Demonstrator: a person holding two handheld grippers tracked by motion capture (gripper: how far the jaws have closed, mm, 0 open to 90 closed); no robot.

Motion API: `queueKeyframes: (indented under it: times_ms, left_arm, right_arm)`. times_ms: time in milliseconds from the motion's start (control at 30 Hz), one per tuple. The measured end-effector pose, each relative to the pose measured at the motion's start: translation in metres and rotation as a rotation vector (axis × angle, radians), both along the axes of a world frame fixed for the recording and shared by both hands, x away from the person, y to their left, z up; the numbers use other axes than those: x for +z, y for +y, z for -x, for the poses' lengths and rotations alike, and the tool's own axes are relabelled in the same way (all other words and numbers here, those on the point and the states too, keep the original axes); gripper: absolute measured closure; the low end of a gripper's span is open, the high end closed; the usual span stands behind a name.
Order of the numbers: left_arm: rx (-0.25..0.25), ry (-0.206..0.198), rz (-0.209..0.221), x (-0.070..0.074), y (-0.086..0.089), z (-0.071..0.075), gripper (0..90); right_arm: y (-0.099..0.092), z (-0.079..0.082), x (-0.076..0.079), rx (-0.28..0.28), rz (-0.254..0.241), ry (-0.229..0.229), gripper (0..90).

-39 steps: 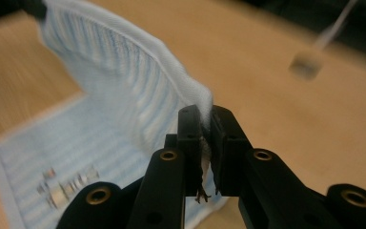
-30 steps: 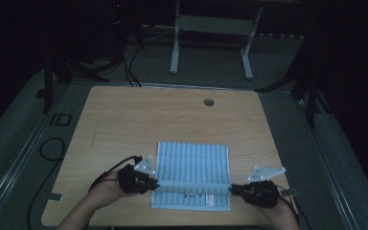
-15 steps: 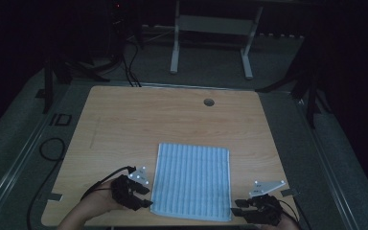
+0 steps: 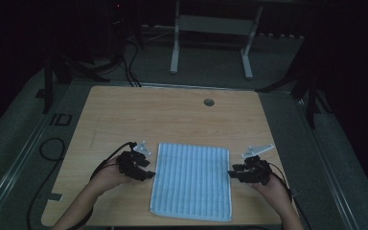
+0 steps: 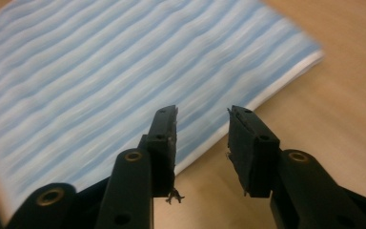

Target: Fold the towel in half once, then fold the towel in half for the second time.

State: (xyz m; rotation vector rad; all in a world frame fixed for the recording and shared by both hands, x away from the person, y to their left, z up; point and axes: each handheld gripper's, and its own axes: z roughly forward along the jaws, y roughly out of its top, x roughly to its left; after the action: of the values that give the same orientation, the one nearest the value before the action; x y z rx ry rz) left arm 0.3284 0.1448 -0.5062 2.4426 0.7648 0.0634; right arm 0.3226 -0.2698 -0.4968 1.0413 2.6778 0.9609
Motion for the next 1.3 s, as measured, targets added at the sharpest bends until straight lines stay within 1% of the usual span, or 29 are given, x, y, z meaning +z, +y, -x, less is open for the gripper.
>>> queueKeyframes:
  times_ms: [67, 100, 167, 200, 267, 300, 333, 367, 400, 433, 467, 500, 567, 633, 700, 800, 867, 900, 933, 967, 1000, 1067, 1100, 1167, 1267, 1300]
  left_arm:
    - [0.027, 0.011, 0.015, -0.003, 0.000, -0.011, 45.3]
    - [0.027, 0.011, 0.015, -0.003, 0.000, -0.011, 44.1]
    - [0.048, 0.011, 0.023, -0.004, 0.000, -0.024, 43.8]
    - [0.044, 0.005, 0.026, -0.003, -0.001, -0.029, 42.9]
    - [0.055, -0.007, 0.039, -0.001, -0.003, -0.040, 41.7]
    - [0.055, -0.007, 0.039, -0.001, -0.003, -0.040, 41.1]
    - [0.062, -0.029, 0.048, 0.001, -0.005, -0.049, 41.1]
    - [0.063, -0.031, 0.051, 0.002, -0.007, -0.054, 40.5]
    - [0.064, -0.036, 0.048, 0.003, -0.008, -0.058, 40.5]
    - [0.063, -0.026, 0.044, 0.003, -0.010, -0.063, 40.5]
    - [0.063, -0.028, 0.032, 0.003, -0.012, -0.068, 40.5]
    - [0.069, -0.028, 0.030, 0.003, -0.015, -0.073, 40.5]
    - [0.079, -0.018, 0.033, 0.002, -0.018, -0.081, 40.5]
    - [0.082, -0.003, 0.041, 0.000, -0.021, -0.087, 40.5]
    - [0.083, -0.001, 0.036, -0.003, -0.024, -0.092, 40.4]
    - [0.082, 0.023, 0.036, -0.009, -0.029, -0.097, 40.5]
    - [0.081, 0.026, 0.026, -0.013, -0.032, -0.099, 40.5]
    - [0.078, 0.030, 0.018, -0.015, -0.033, -0.100, 40.5]
    - [0.074, 0.027, 0.005, -0.017, -0.034, -0.100, 40.5]
    - [0.076, 0.033, -0.006, -0.019, -0.035, -0.101, 40.7]
    - [0.079, 0.034, -0.008, -0.021, -0.036, -0.102, 41.7]
    - [0.074, 0.045, -0.019, -0.024, -0.038, -0.103, 42.8]
    - [0.068, 0.045, -0.024, -0.026, -0.039, -0.103, 44.4]
    - [0.061, 0.042, -0.029, -0.027, -0.041, -0.103, 46.3]
    - [0.051, 0.027, -0.043, -0.027, -0.043, -0.103, 51.0]
    - [0.046, 0.026, -0.046, -0.026, -0.043, -0.102, 54.5]
  right_arm:
    - [0.000, -0.017, -0.001, -0.010, 0.015, 0.003, 58.7]
    - [0.000, -0.017, -0.001, -0.010, 0.015, 0.003, 58.7]
    - [-0.001, -0.034, -0.002, -0.030, 0.026, 0.007, 56.9]
    - [-0.001, -0.040, -0.001, -0.040, 0.027, 0.007, 56.8]
    - [-0.002, -0.050, 0.000, -0.052, 0.019, 0.002, 54.8]
    - [-0.002, -0.050, 0.000, -0.052, 0.019, 0.002, 54.8]
    - [-0.003, -0.056, 0.000, -0.059, 0.012, 0.013, 53.9]
    - [-0.004, -0.064, 0.000, -0.071, 0.014, 0.014, 52.0]
    - [-0.004, -0.069, -0.001, -0.069, 0.018, 0.024, 51.4]
    - [-0.003, -0.072, -0.001, -0.069, 0.026, 0.027, 50.6]
    - [-0.002, -0.076, -0.001, -0.067, 0.033, 0.033, 50.5]
    - [-0.001, -0.079, -0.001, -0.059, 0.038, 0.039, 49.8]
    - [0.002, -0.086, -0.002, -0.062, 0.051, 0.046, 48.8]
    - [0.005, -0.093, -0.005, -0.056, 0.062, 0.067, 47.5]
    - [0.007, -0.098, -0.009, -0.061, 0.076, 0.078, 46.8]
    - [0.012, -0.105, -0.016, -0.055, 0.112, 0.098, 46.2]
    - [0.015, -0.107, -0.020, -0.055, 0.117, 0.107, 46.7]
    - [0.017, -0.107, -0.021, -0.051, 0.116, 0.107, 49.5]
    - [0.018, -0.108, -0.022, -0.048, 0.124, 0.109, 50.6]
    - [0.020, -0.108, -0.023, -0.044, 0.135, 0.109, 52.0]
    - [0.023, -0.108, -0.025, -0.038, 0.149, 0.110, 53.5]
    - [0.026, -0.108, -0.027, -0.030, 0.159, 0.112, 56.7]
    - [0.028, -0.107, -0.028, -0.028, 0.164, 0.116, 58.0]
    - [0.031, -0.107, -0.029, -0.018, 0.174, 0.108, 59.8]
    - [0.033, -0.106, -0.028, -0.016, 0.187, 0.119, 66.3]
    - [0.034, -0.106, -0.028, -0.007, 0.191, 0.114, 70.7]
